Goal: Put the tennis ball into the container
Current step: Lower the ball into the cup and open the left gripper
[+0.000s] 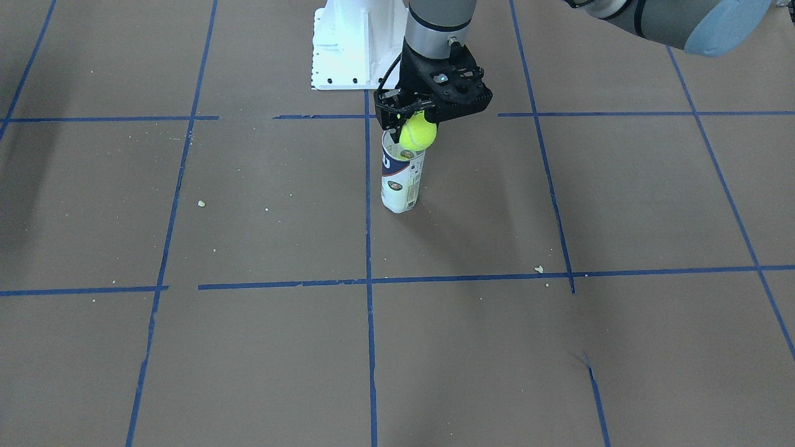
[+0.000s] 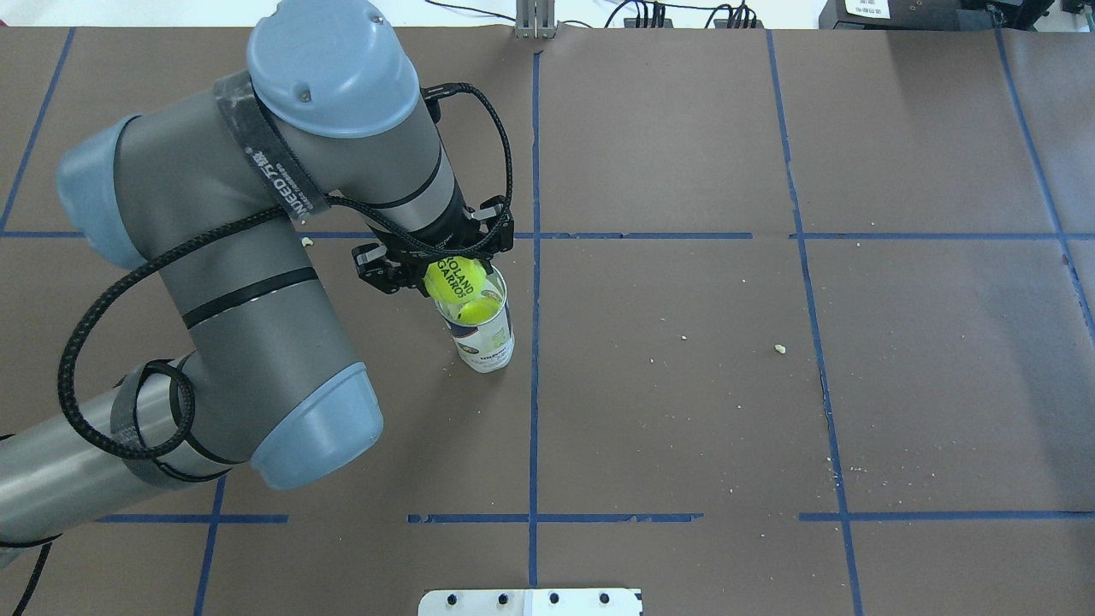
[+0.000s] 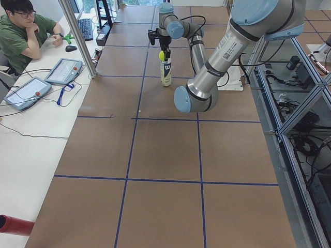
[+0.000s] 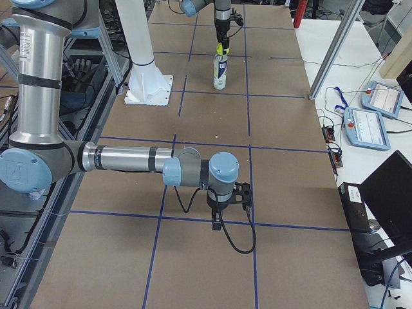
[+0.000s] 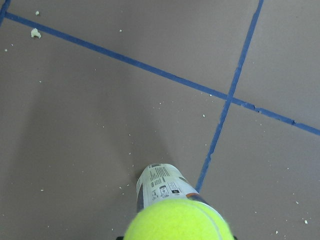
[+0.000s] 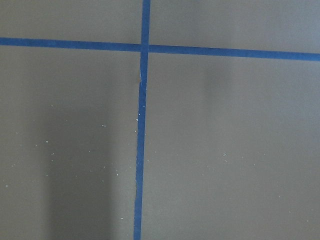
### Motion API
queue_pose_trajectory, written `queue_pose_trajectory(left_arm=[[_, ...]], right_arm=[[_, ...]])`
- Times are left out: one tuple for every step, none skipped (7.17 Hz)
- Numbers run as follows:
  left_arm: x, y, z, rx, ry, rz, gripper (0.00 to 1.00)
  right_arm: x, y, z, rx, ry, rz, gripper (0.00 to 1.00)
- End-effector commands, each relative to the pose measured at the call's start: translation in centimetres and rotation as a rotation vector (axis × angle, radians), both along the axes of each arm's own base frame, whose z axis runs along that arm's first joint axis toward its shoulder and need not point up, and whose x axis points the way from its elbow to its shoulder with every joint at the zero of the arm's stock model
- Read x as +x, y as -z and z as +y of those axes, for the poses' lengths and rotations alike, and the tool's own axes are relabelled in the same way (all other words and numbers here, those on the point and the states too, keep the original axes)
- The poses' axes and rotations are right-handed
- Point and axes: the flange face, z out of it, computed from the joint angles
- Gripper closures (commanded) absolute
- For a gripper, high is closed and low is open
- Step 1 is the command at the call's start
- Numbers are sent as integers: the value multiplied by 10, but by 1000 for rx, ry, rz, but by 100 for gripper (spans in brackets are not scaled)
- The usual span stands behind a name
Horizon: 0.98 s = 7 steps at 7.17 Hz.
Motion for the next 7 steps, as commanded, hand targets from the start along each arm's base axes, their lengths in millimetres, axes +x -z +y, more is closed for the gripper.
queue_pose_trajectory(left_arm=[[2,5,0,3,-2,5,65],[3,3,0,1,-2,2,19],[2,3,0,0,-1,2,0],[2,2,0,-1,-1,1,0],[1,1,0,0,2,2,0],[-2,0,1,20,-8,5,0],[-9,-7,1,76,-51,-4,0]], right_arm=[[0,0,0,0,0,0,0],[0,1,-1,1,0,0,0],[0,0,0,0,0,0,0],[0,0,0,0,0,0,0],[0,0,0,0,0,0,0],[0,0,0,0,0,0,0],[0,0,0,0,0,0,0]])
